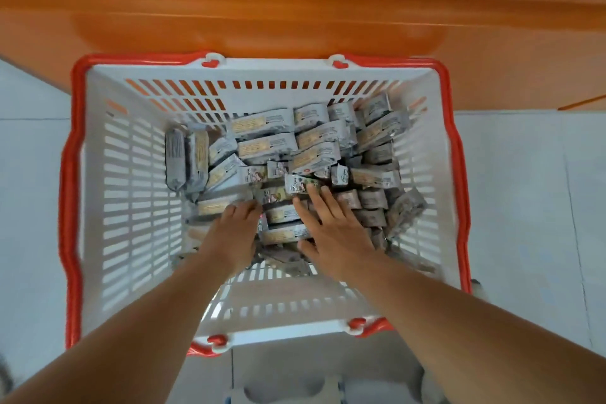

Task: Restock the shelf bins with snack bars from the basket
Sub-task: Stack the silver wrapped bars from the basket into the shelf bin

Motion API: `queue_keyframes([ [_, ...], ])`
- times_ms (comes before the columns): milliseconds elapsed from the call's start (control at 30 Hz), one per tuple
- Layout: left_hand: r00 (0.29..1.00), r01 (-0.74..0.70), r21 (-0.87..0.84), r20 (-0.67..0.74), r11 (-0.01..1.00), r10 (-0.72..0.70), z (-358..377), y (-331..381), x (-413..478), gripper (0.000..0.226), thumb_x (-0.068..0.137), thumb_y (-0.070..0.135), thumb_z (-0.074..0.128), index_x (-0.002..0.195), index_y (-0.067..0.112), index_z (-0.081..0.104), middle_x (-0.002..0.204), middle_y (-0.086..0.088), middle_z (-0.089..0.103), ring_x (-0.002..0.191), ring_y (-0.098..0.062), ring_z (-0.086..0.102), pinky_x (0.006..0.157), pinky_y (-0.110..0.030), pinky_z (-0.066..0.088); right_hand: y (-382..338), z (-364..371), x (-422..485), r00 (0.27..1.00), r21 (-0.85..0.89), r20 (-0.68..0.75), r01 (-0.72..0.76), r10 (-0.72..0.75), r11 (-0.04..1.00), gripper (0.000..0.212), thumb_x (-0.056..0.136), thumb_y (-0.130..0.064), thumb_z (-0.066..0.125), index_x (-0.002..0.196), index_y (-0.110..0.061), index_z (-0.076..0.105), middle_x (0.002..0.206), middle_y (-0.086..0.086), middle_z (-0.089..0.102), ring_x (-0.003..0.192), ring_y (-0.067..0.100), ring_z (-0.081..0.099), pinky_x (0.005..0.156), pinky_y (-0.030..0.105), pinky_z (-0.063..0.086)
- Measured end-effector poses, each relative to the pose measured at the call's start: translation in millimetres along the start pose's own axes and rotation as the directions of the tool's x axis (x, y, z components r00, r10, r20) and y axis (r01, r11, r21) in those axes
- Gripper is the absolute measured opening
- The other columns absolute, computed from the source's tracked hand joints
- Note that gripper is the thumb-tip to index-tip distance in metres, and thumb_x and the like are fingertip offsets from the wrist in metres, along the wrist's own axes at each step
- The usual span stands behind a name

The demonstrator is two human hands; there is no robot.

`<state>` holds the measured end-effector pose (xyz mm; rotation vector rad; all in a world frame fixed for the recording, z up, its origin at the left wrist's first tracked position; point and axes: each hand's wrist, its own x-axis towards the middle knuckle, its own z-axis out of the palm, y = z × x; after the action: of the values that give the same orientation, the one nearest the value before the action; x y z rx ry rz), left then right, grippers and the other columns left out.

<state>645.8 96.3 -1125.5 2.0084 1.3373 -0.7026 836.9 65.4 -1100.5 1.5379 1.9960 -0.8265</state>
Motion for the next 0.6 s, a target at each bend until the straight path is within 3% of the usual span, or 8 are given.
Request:
queue_keyframes([
  [100,0.998,0.023,0.061,-0.067,0.998,-0.019,4,1,2,0.075,0.084,0.005,0.064,0.148,0.017,0.027,0.138,-0.007,0.035,0.127,-0.024,0.036,0.108,-0.035,0.038,-1,8,0,1.000,0.000,0.012,-0.023,0.023,1.000,0.067,0.103,-0.045,0.024,0.154,-0.023,-0.012,0.161,0.007,-0.021,0.149,0.028,-0.013,0.119,0.045,-0.014],
  [200,0.994,0.029,0.108,-0.104,0.994,-0.018,4,-3,3,0.074,0.080,0.009,0.072,0.142,0.016,0.033,0.134,-0.003,0.041,0.124,-0.021,0.040,0.105,-0.034,0.040,-2,6,3,0.999,0.012,0.031,-0.037,0.037,0.999,0.067,0.103,-0.043,0.025,0.154,-0.023,-0.013,0.161,0.006,-0.018,0.149,0.028,-0.009,0.119,0.045,-0.014],
  [333,0.991,0.004,0.112,-0.131,0.994,0.011,-4,-9,-10,0.053,0.087,0.015,0.066,0.131,0.016,0.037,0.118,-0.003,0.059,0.110,-0.022,0.053,0.086,-0.031,0.047,-3,-7,3,0.994,0.049,0.105,-0.043,0.038,0.998,0.068,0.103,-0.043,0.029,0.154,-0.024,-0.012,0.161,0.005,-0.019,0.149,0.026,-0.011,0.120,0.043,-0.013],
  [400,0.976,0.013,-0.061,-0.215,0.998,-0.026,-12,-18,-18,0.041,0.089,0.022,0.066,0.119,0.017,0.039,0.099,-0.004,0.063,0.095,-0.023,0.061,0.075,-0.033,0.049,-5,-17,1,0.995,0.083,0.094,-0.044,0.036,0.996,0.070,0.103,-0.040,0.033,0.155,-0.023,-0.010,0.162,0.004,-0.018,0.149,0.023,-0.013,0.120,0.042,-0.010],
  [467,0.947,-0.004,-0.381,-0.300,0.925,-0.119,-26,-28,-28,0.033,0.089,0.025,0.067,0.108,0.019,0.041,0.086,-0.001,0.063,0.079,-0.022,0.063,0.065,-0.033,0.049,-10,-31,-4,0.998,0.117,0.051,-0.043,0.037,0.992,0.070,0.103,-0.037,0.036,0.155,-0.020,-0.007,0.163,0.003,-0.014,0.150,0.022,-0.009,0.120,0.042,-0.006],
  [533,0.920,-0.012,-0.666,-0.299,0.746,-0.252,-47,-36,-37,0.030,0.089,0.030,0.068,0.104,0.018,0.045,0.082,0.003,0.063,0.071,-0.020,0.063,0.057,-0.029,0.045,-18,-52,-11,0.999,0.186,0.000,-0.037,0.038,0.982,0.067,0.103,-0.032,0.037,0.156,-0.018,-0.001,0.163,0.004,-0.005,0.150,0.022,-0.001,0.121,0.040,0.002],
  [600,0.911,-0.041,-0.875,-0.231,0.482,-0.343,-72,-37,-44,0.026,0.090,0.032,0.066,0.100,0.016,0.050,0.083,-0.007,0.067,0.071,-0.022,0.063,0.060,-0.029,0.047,-26,-70,-17,0.999,0.250,-0.037,-0.005,0.015,0.968,0.061,0.103,-0.028,0.037,0.155,-0.016,0.008,0.163,0.005,0.008,0.149,0.022,0.012,0.121,0.039,0.015],
])
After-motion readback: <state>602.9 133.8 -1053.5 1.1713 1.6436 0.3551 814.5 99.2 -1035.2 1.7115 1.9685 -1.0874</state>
